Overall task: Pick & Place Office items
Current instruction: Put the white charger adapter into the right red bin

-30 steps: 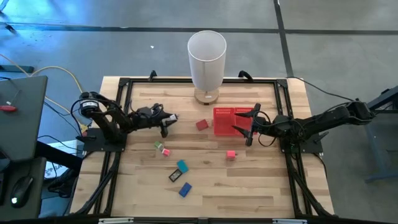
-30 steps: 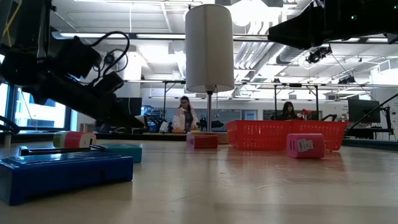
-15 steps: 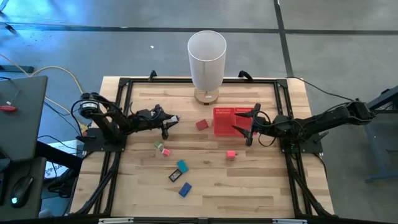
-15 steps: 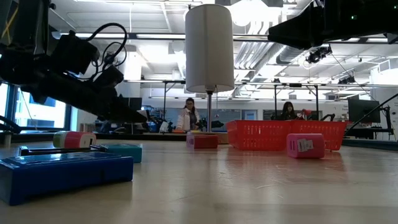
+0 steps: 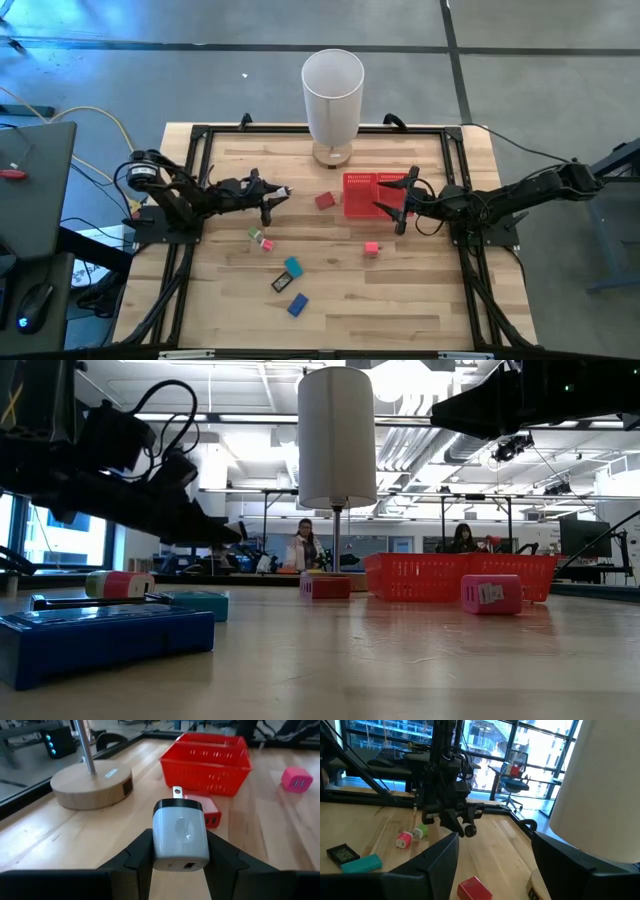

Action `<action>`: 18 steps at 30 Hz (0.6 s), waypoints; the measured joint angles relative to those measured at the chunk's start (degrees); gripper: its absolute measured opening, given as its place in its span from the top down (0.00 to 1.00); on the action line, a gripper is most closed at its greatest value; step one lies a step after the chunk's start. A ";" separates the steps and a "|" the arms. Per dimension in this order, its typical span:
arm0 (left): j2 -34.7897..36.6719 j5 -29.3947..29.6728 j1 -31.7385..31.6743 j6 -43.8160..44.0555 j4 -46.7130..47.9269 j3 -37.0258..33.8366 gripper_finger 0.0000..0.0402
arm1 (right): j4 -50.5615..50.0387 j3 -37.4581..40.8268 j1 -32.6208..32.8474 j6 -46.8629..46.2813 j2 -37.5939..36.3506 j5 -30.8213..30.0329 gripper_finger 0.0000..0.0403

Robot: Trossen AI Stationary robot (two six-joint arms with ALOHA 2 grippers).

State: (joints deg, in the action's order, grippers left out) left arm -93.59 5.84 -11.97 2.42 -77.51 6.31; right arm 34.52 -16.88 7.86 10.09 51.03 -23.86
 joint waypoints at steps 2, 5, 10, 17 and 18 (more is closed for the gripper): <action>0.69 -0.12 0.25 0.44 0.02 0.00 0.69 | 0.00 0.00 -0.02 0.00 0.00 -0.02 0.40; 2.45 -0.14 1.19 0.48 -0.02 0.00 0.69 | 0.00 0.00 -0.01 0.00 0.00 -0.01 0.40; 6.40 -0.34 2.68 0.50 0.10 0.00 0.69 | 0.00 0.00 0.00 0.00 -0.01 -0.01 0.40; 11.96 -0.30 3.54 0.63 4.34 0.00 0.69 | 0.02 0.00 -0.01 0.00 0.00 0.00 0.40; 12.77 -0.32 3.54 0.63 5.26 0.00 0.69 | 0.02 0.00 -0.01 0.00 0.00 0.00 0.40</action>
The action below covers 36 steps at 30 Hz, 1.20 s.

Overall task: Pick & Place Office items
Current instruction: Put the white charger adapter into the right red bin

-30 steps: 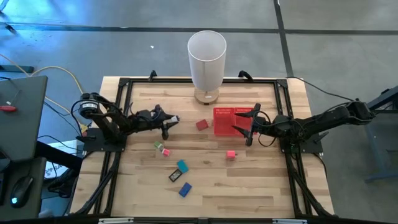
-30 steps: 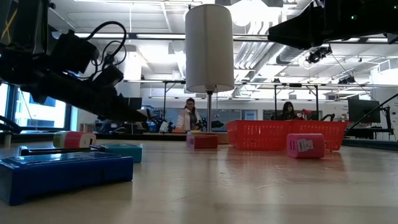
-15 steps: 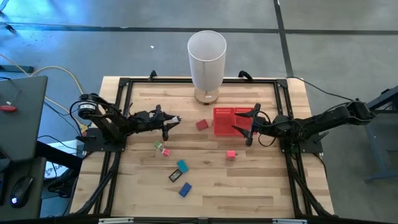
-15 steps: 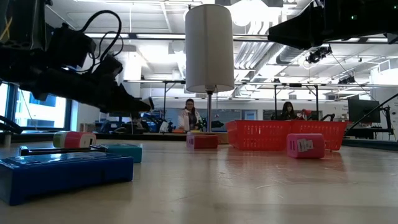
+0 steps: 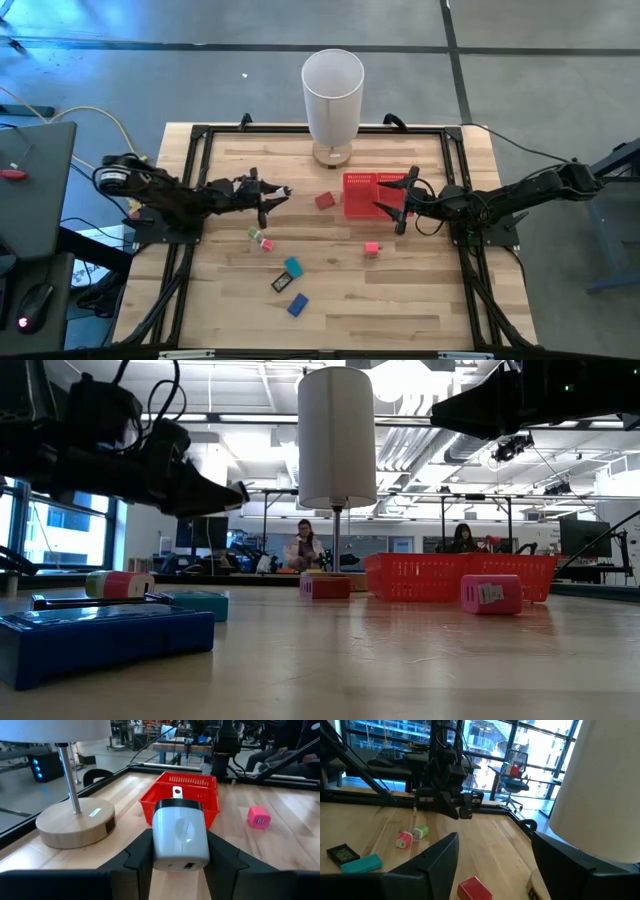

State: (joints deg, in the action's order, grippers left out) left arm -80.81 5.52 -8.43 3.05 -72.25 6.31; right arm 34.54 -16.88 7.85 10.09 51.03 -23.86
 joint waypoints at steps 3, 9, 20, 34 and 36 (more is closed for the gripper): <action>1.96 0.02 0.00 0.00 1.82 0.00 0.69 | 0.00 0.00 -0.01 0.00 0.00 0.00 0.40; 3.70 0.04 0.00 -0.02 2.46 0.00 0.69 | 0.31 0.00 0.00 0.00 0.00 0.00 0.40; 5.42 0.20 0.00 -0.67 10.03 3.18 0.69 | 0.35 0.00 0.01 -1.42 0.00 0.00 0.40; 5.44 0.15 0.02 -1.70 13.27 5.27 0.69 | -0.31 -0.02 -0.01 -2.89 0.00 0.02 0.40; 5.44 0.17 0.42 -1.80 13.36 5.62 0.69 | -0.71 -0.02 -0.01 -3.02 0.00 0.02 0.40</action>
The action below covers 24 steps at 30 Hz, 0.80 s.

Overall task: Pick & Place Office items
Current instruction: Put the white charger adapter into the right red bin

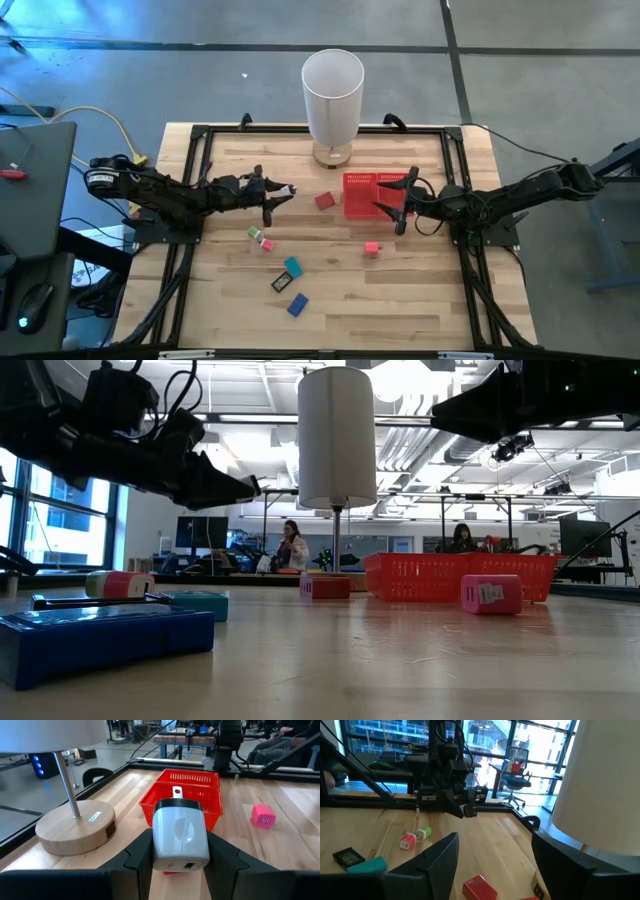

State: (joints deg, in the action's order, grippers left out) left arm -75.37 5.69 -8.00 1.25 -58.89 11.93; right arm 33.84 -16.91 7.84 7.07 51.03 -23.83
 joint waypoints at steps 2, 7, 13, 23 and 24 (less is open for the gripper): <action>0.06 -0.11 0.59 -0.96 0.10 0.36 0.69 | -0.23 0.00 0.00 0.00 0.00 0.00 0.40; 0.06 0.40 1.83 -1.87 0.83 1.16 0.69 | -0.28 0.00 0.01 0.00 0.00 0.00 0.40; 0.06 0.63 1.96 -1.85 1.09 2.11 0.69 | -0.28 0.00 0.00 -2.44 -0.01 0.02 0.40; 1.40 0.61 2.34 0.71 12.21 7.38 0.69 | -0.64 0.00 0.01 -3.01 0.00 0.04 0.40; 1.95 0.61 2.33 0.77 15.07 8.29 0.69 | -0.72 0.00 0.01 -3.01 0.00 0.06 0.40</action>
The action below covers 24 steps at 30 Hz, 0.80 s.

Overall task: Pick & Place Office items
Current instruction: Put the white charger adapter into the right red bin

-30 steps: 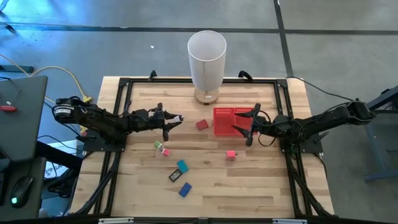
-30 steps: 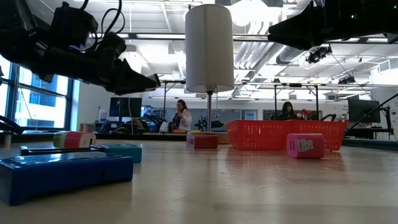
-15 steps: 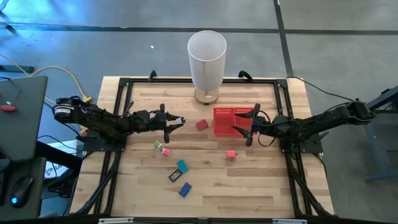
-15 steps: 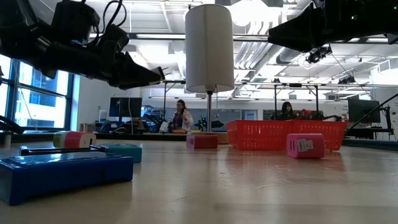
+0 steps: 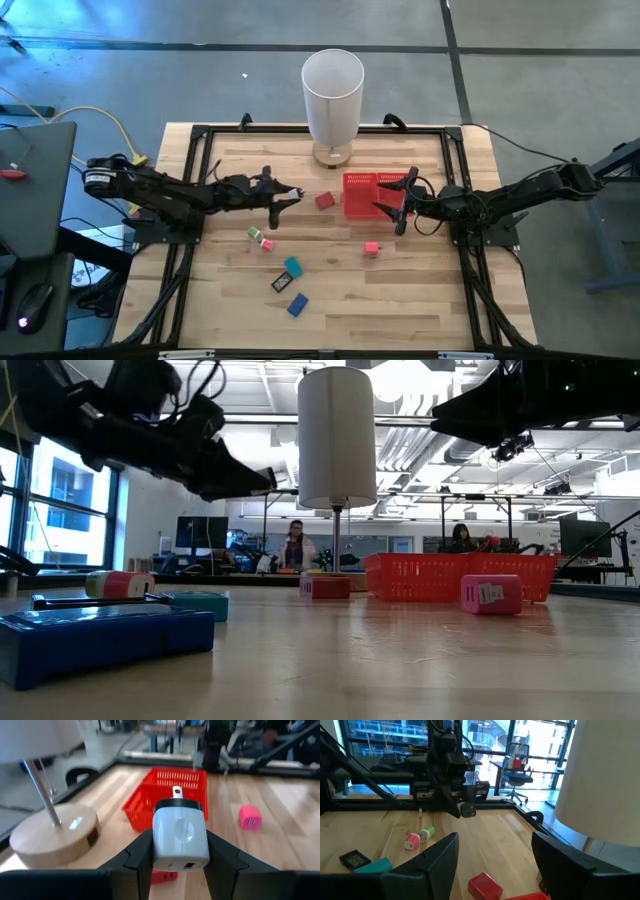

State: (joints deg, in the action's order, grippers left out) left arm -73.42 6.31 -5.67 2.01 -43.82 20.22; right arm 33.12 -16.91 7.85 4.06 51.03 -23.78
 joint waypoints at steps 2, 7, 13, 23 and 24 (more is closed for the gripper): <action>1.07 0.04 0.15 -0.09 3.71 1.49 0.69 | -0.19 0.00 0.01 0.00 0.00 -0.01 0.40; 3.32 0.20 1.82 -2.87 4.42 3.25 0.69 | -1.42 0.00 0.00 -0.01 0.00 0.01 0.40; 4.44 4.71 3.46 -6.36 11.33 6.32 0.69 | -1.70 0.00 0.00 -3.67 0.00 0.44 0.40; 4.45 4.86 3.81 -8.52 16.21 9.89 0.69 | -1.69 0.00 -0.84 -13.73 0.00 6.28 0.40; 4.47 4.92 3.95 -8.87 16.23 9.89 0.69 | -1.71 0.00 -1.47 -15.95 0.00 6.28 0.40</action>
State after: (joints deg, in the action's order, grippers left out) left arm -68.95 11.23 -1.72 -6.86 -27.59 30.11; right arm 31.41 -16.91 6.38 -11.89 51.03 -17.50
